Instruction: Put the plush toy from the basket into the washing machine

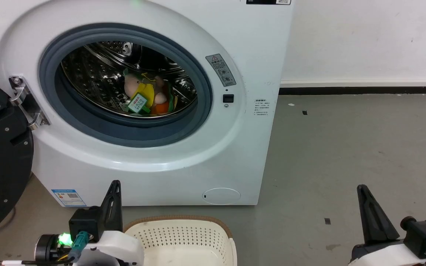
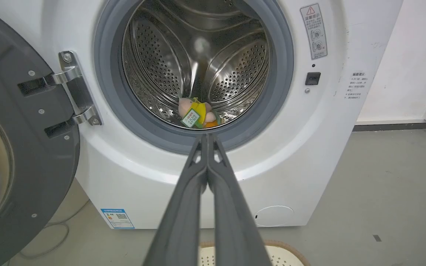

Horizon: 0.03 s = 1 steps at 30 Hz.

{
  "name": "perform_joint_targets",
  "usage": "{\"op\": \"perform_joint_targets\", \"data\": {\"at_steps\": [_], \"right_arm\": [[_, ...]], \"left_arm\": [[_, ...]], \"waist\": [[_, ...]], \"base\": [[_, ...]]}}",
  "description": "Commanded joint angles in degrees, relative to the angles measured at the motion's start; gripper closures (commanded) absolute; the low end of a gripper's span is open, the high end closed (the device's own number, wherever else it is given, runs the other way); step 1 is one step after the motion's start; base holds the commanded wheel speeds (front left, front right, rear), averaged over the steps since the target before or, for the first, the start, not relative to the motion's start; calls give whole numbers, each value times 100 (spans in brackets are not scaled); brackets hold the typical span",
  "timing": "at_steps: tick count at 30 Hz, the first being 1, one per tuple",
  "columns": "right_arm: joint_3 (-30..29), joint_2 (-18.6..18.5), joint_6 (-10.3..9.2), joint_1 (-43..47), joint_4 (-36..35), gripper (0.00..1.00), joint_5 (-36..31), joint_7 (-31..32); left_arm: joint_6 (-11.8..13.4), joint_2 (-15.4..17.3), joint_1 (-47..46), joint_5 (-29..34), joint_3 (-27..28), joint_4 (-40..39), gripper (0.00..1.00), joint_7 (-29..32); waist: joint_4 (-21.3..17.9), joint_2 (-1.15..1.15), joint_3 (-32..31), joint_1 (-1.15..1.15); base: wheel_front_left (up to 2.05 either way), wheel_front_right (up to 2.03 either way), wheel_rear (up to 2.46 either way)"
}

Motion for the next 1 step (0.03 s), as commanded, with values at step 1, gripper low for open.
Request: {"op": "perform_joint_targets", "data": {"at_steps": [1], "right_arm": [[8, -1, -2, -87, 28, 100, -70, 35]], "left_arm": [[-22, -23, 98, 47, 20, -54, 100, 35]], "waist": [[0, 0, 0, 0]], "base": [[0, 0, 0]]}}
